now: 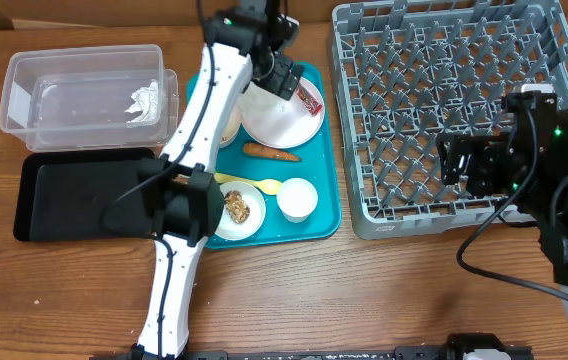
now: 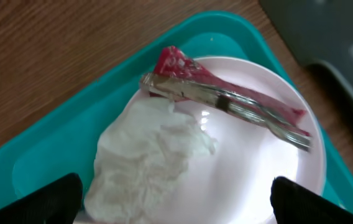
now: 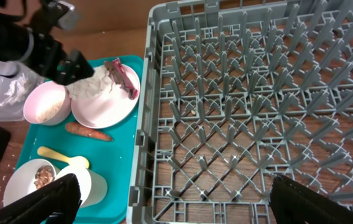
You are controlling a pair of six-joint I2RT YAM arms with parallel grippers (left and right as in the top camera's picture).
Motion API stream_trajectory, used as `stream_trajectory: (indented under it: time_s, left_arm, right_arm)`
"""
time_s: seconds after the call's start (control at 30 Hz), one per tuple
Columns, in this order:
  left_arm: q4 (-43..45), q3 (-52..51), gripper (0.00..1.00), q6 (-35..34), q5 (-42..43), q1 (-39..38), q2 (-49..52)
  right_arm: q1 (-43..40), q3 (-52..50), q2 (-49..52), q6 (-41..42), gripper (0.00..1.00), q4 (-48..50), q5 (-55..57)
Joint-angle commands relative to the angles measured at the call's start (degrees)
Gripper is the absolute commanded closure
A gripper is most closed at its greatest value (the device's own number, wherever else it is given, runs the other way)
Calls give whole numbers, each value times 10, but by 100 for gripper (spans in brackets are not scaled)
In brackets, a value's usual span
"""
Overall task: Sort waste into correct bins and load items into the dishwasher
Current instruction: 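Grasp the red wrapper on the white plate with the left gripper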
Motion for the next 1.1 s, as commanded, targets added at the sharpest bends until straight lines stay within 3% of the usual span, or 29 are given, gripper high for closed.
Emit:
stream_trajectory:
  time_s: [0.0, 0.33, 0.7, 0.8, 0.93, 1.07]
  left_arm:
    - [64, -68, 1, 27, 4, 13, -7]
    - [154, -150, 3, -7, 34, 9, -7]
    - [155, -198, 19, -7, 38, 6, -7]
    - [168, -214, 30, -7, 38, 6, -7]
    - [184, -238, 52, -7, 38, 6, -7]
    - [189, -252, 91, -8, 37, 6, -7]
  right_arm:
    - [-3, 12, 9, -2, 0, 1, -5]
    - [-3, 12, 45, -2, 0, -20, -6]
    - [-3, 12, 47, -2, 0, -14, -14]
    - [-3, 12, 47, -2, 0, -15, -14]
    - [-3, 12, 47, -2, 0, -15, -14]
    - [-3, 12, 47, -2, 0, -15, -14]
